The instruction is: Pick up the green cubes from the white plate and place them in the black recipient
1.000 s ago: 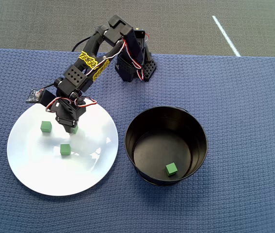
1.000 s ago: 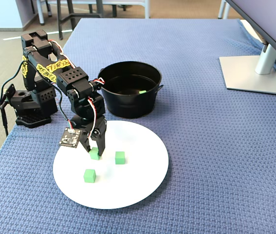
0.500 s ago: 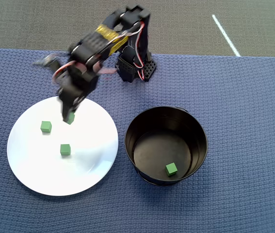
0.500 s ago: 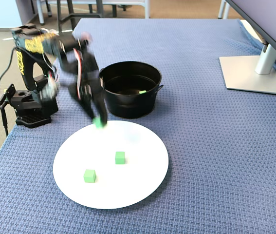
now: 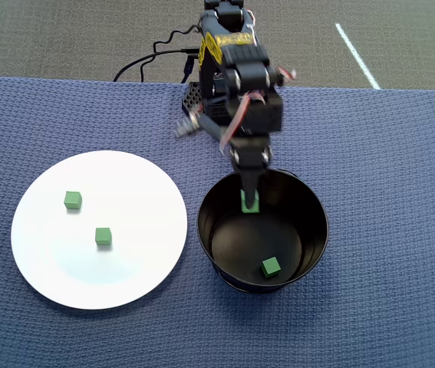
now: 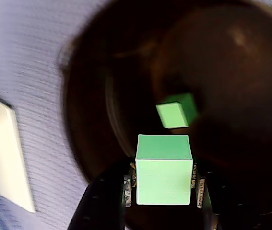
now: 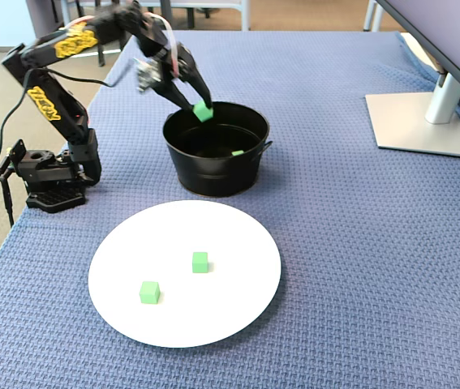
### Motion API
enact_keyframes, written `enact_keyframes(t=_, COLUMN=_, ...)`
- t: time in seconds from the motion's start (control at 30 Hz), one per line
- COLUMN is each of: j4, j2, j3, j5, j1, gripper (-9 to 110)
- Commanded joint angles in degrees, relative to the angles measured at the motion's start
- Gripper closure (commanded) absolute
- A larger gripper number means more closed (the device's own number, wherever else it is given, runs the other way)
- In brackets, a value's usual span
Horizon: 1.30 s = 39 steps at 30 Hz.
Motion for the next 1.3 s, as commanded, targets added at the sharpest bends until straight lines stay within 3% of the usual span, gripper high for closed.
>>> enact_keyframes(t=0.0, j4=-0.44, j2=-1.41, j3=-1.76, j5=-3.08, j1=-3.6, gripper=71)
enact_keyframes(t=0.07, j4=1.76, j2=0.35, j3=-3.25, j5=-4.13, j1=-3.16, gripper=64)
enact_keyframes(t=0.2, j4=5.62, j2=4.75, j3=-6.68, j5=-7.03, j1=1.85, gripper=64)
enact_keyframes(t=0.27, j4=8.35, j2=5.89, j3=-9.58, j5=-8.79, j1=6.94, gripper=69)
enact_keyframes(t=0.4, j4=10.28, j2=7.29, j3=-12.57, j5=-15.64, j1=24.52, gripper=88)
enact_keyframes(t=0.5, j4=3.87, j2=4.31, j3=-8.88, j5=-24.26, j1=37.35, gripper=96)
enact_keyframes(t=0.63, j4=-4.48, j2=-8.09, j3=-6.06, j5=-36.56, j1=46.49, gripper=101)
enact_keyframes(t=0.77, j4=-11.69, j2=-21.88, j3=-8.88, j5=-42.71, j1=50.36, gripper=101)
enact_keyframes(t=0.9, j4=-9.4, j2=-34.1, j3=-19.78, j5=-39.2, j1=51.5, gripper=101)
enact_keyframes(t=1.1, j4=-6.33, j2=-40.43, j3=-24.35, j5=-44.56, j1=49.31, gripper=81)
enact_keyframes(t=1.27, j4=-5.71, j2=-41.4, j3=-26.19, j5=-48.16, j1=48.25, gripper=76)
